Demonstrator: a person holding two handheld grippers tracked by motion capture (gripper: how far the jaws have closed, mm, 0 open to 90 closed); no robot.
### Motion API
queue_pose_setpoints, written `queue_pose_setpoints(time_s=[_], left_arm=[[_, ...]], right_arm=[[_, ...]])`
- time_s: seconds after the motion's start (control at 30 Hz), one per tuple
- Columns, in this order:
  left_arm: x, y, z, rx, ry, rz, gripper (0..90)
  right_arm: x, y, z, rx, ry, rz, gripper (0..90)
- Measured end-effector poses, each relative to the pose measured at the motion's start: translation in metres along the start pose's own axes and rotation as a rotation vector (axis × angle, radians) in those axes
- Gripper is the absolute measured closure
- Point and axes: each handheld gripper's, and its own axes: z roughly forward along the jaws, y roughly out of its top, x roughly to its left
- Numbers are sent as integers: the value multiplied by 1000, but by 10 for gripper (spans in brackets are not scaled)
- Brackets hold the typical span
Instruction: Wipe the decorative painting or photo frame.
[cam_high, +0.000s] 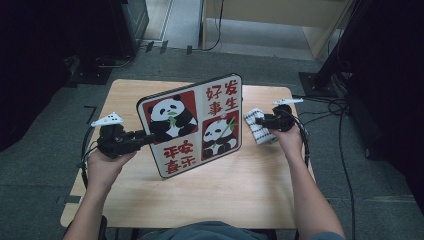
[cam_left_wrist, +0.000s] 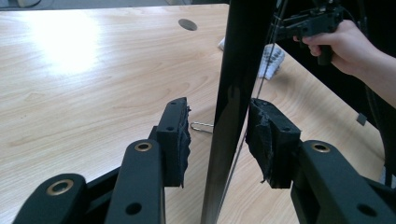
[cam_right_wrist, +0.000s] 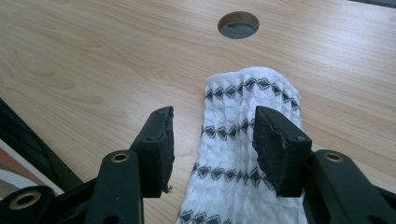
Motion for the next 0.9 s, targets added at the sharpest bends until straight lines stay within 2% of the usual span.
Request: queue_pose_setpoints(time_s=[0.2,0.5,0.63,0.9], left_arm=[[3,-1,1,-4,8,-12,585],[7,-2,5,8,33,-11,577],[9,-2,8,10,47,-6,575],[15,-3,12,4,52,-24,574]], right_arm=[[5,-4,-9,8,3,-5,491],[18,-14,-25,-3,9,-45,488],[23,-19,-29,-2,17,-55,484],[30,-25,-34,5,22,-77,471]])
